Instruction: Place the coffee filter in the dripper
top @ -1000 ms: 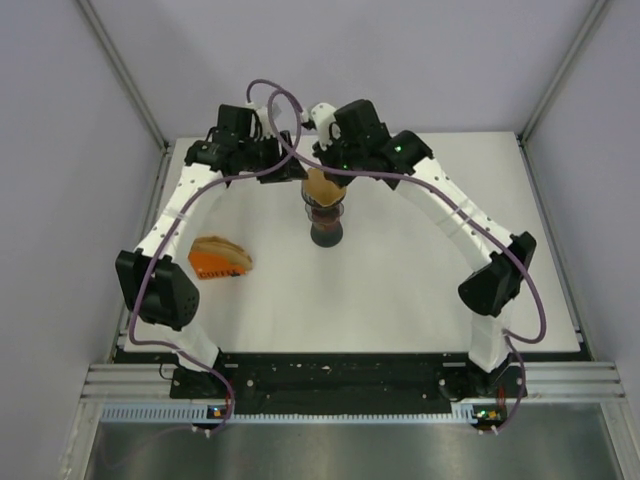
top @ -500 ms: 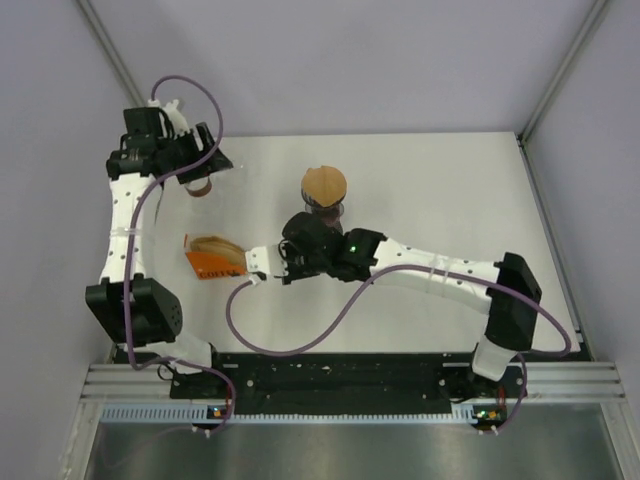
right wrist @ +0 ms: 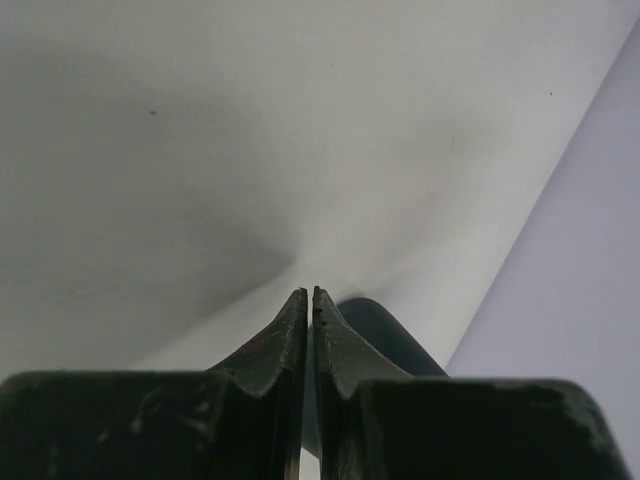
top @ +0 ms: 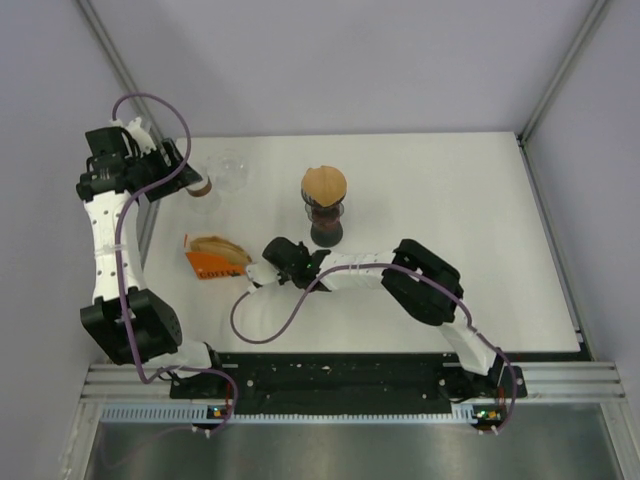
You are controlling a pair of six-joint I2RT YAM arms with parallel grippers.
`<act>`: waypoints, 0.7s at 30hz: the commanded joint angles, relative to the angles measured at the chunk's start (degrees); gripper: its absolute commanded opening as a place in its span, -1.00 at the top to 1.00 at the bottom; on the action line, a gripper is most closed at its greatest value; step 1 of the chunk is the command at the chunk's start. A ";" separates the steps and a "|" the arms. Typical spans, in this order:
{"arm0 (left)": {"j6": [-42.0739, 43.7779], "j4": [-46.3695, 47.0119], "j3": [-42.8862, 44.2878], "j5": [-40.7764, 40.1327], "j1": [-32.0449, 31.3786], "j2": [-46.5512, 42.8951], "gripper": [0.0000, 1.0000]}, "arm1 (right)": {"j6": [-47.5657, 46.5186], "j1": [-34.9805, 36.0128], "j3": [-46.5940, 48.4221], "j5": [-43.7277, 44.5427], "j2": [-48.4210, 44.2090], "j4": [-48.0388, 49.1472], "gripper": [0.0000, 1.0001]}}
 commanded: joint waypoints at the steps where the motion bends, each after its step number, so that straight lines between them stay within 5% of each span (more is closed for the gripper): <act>1: 2.59 1.76 -0.54 -1.18 0.14 -1.78 -0.48 | -2.13 -2.09 4.05 8.14 2.07 9.68 0.90; 21: 3.74 3.69 0.52 -5.84 0.05 2.44 -0.47 | 1.12 -12.28 -4.21 14.30 2.70 13.92 0.92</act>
